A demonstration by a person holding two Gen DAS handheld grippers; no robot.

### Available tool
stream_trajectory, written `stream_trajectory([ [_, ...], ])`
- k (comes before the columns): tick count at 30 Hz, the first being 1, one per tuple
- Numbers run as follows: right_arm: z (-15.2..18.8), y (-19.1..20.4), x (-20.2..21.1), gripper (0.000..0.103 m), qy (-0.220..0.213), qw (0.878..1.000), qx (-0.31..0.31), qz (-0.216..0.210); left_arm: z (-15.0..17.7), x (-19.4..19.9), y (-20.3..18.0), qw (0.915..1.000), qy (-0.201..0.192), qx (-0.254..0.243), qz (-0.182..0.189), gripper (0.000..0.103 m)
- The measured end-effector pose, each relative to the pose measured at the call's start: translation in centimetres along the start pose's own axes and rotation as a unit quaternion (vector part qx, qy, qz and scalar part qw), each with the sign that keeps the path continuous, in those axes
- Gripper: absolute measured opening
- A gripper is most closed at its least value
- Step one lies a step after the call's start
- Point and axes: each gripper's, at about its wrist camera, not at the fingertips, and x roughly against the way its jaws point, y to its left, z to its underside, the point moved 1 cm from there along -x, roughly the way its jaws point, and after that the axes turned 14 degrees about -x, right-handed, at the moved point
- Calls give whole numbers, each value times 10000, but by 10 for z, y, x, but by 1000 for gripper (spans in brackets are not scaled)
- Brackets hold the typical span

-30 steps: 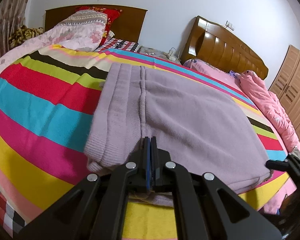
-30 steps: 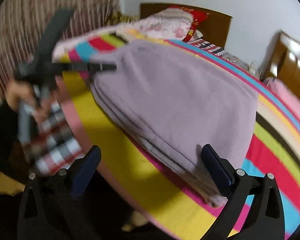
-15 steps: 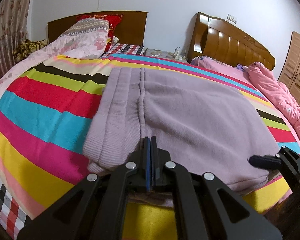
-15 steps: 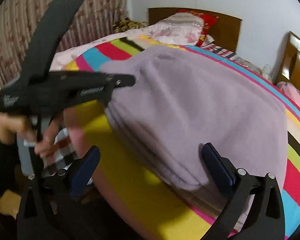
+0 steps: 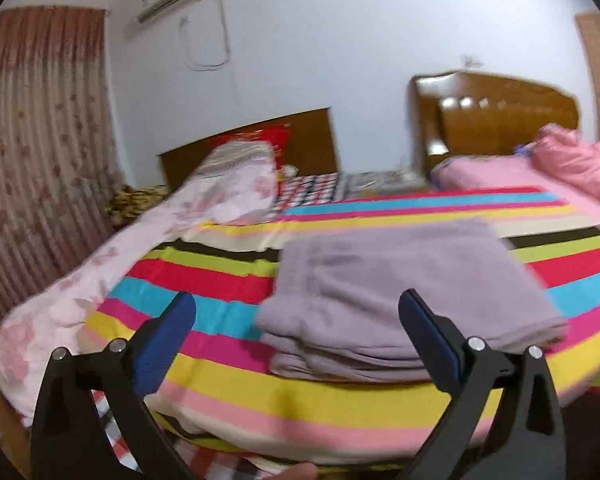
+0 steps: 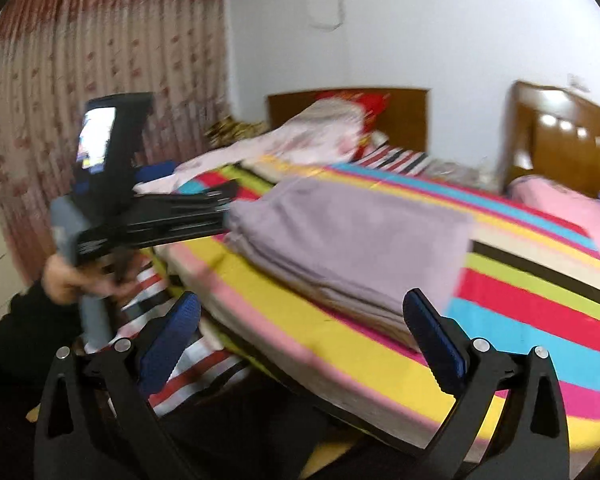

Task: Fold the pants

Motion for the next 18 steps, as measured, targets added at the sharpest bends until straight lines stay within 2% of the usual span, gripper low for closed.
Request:
stream_trajectory([
  [3,-3,-3,19,99,-234,9995,-185,93,-1,15,5,9996,24,205,202,101],
  [7,-10,-5,24,99,-345,9992,-116,180,-3,19,5,10000,32,16,-82,101],
  [9,-13,-6,15,99,-325,9992,-143,180,-1,22,0,9999,86,-2,-101,101],
  [12,-22,-7,-13,99,-241,9995,-146,106,3,20,5,9997,198,23,-108,101],
  [16,-47,0,-81,99,8,9986,-57,532,13,23,20,9988,308,50,-387,101],
  [18,-60,4,-108,99,129,9982,-93,577,22,22,33,9979,406,137,-493,101],
])
